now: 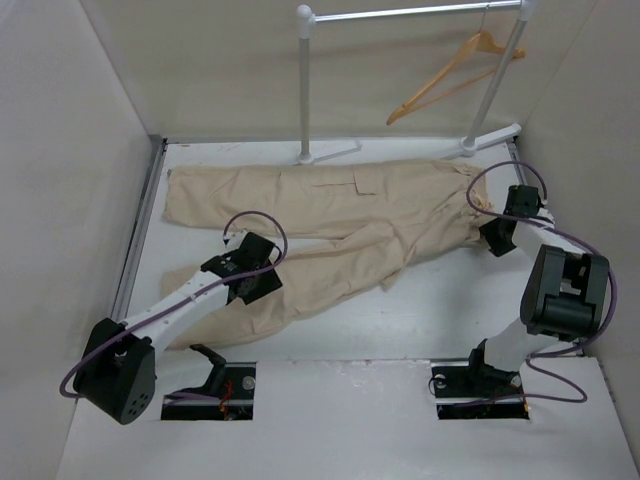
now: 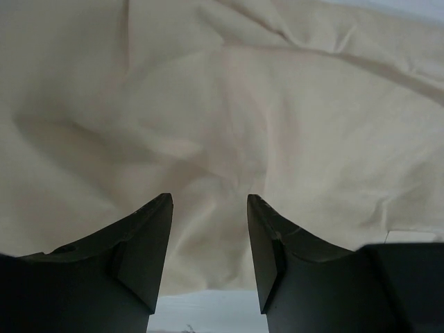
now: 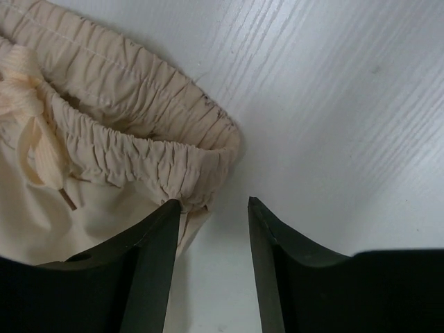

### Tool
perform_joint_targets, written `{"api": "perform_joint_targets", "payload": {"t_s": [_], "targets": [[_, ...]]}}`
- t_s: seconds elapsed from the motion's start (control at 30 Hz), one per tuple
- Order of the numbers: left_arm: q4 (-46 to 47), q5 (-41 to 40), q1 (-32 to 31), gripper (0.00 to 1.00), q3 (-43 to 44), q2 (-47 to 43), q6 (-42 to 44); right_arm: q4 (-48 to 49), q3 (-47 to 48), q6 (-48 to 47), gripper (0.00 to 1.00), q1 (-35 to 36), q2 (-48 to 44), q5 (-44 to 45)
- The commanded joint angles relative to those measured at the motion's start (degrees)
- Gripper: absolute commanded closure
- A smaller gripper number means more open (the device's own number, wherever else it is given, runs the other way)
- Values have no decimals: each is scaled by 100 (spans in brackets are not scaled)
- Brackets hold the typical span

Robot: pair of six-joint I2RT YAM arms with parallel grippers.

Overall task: Place the trousers on the hanger
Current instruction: Flatten out the trousers at the center of the board.

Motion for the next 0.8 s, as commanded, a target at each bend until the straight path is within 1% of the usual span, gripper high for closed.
{"api": "perform_joint_targets", "payload": {"t_s": [0.0,0.07,0.13,0.17,0.23,0.3,0.37,0.43,0.57,0.63,0.77], "targets": [[-263,145,-140,54,-218,-234,-157,324,352,39,52,-40,233,-163],[-211,180,-131,54,-394,-251,-175,307,414,118,57,-49,435,-215],[-202,119,-53,54,-491,-199,-175,351,423,171,68,-40,558,-224],[-158,93,18,56,-543,-181,-184,342,440,232,79,-23,594,-181],[-62,-3,246,67,-675,-225,-166,351,405,268,91,-23,454,-49],[0,-109,570,79,-781,-286,-105,228,370,198,97,-23,183,179],[9,-136,948,90,-816,-313,35,18,317,110,100,-49,-195,346],[44,-109,1309,94,-755,-392,272,-158,256,-13,100,-189,-625,408],[-87,-92,1924,96,-334,-681,633,-562,203,-250,100,-505,-1364,417],[-228,-57,2162,96,-36,-665,808,-773,212,-321,100,-663,-1593,452],[-211,-39,2268,96,361,-445,889,-1099,106,-339,100,-936,-1954,409]]}}
